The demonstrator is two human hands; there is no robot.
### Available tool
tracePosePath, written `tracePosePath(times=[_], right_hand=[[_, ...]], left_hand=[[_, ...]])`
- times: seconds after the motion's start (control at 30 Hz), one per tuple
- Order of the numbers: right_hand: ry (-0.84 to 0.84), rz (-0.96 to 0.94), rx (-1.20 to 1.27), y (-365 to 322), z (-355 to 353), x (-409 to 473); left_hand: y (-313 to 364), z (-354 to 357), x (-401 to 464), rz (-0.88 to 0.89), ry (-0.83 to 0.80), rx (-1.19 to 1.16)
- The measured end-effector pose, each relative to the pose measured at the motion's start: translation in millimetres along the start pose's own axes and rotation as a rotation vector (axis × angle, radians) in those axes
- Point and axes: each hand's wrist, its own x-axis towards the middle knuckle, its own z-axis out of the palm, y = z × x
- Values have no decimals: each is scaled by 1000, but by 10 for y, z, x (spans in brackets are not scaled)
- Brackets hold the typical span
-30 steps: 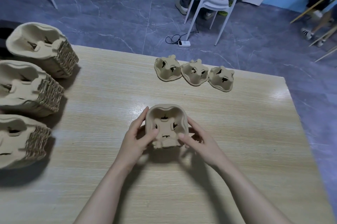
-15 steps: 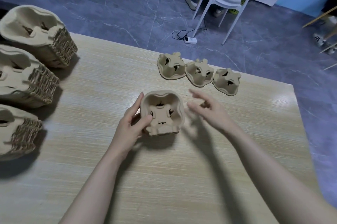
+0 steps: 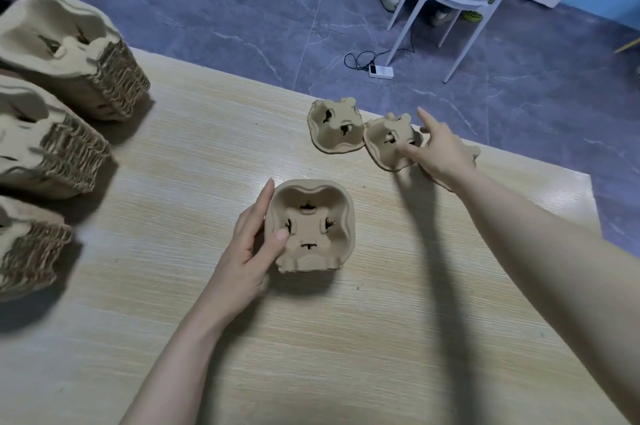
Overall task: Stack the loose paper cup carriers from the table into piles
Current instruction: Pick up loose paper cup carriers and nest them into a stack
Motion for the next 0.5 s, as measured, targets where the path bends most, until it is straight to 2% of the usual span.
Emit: tracePosePath(times=[0.2,0.5], right_hand=[[4,-48,-13,-58,15,53],[111,-121,45,46,29,-284]], left_hand=[[-6,-37,28,-8,-1,0],[-28,-60,43,-21,-5,5]])
